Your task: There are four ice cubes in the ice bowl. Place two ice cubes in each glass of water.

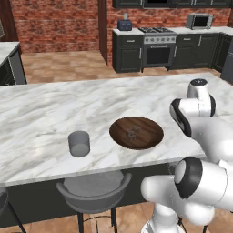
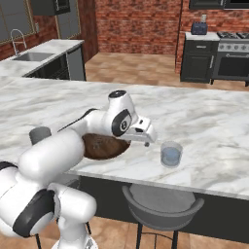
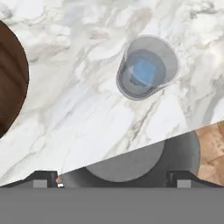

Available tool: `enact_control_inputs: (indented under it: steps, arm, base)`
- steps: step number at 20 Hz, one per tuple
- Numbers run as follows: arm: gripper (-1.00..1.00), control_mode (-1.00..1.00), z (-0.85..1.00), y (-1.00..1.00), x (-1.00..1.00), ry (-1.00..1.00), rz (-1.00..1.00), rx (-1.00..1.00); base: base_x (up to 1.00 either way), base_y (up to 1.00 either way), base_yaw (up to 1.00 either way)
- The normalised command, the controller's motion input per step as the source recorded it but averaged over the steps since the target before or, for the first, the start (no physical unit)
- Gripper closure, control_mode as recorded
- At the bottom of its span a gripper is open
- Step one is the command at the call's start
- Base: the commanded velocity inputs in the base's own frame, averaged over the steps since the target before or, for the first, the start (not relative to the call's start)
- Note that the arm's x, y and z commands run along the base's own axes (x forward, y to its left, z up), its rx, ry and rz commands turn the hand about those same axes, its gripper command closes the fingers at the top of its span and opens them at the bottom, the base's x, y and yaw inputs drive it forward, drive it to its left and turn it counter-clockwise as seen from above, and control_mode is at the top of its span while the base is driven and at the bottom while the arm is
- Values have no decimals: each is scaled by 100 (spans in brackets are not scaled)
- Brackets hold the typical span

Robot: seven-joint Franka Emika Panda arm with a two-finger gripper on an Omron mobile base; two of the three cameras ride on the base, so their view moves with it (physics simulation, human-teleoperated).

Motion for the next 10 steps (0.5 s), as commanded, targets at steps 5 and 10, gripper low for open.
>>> enact_control_inputs:
  steps: [5,10]
  arm:
    - [-100,-100,33,100,0,9,25,4]
    - [-100,-100,32,86,0,11,16,13]
  base:
    - [0,0,0]
    - [0,0,0]
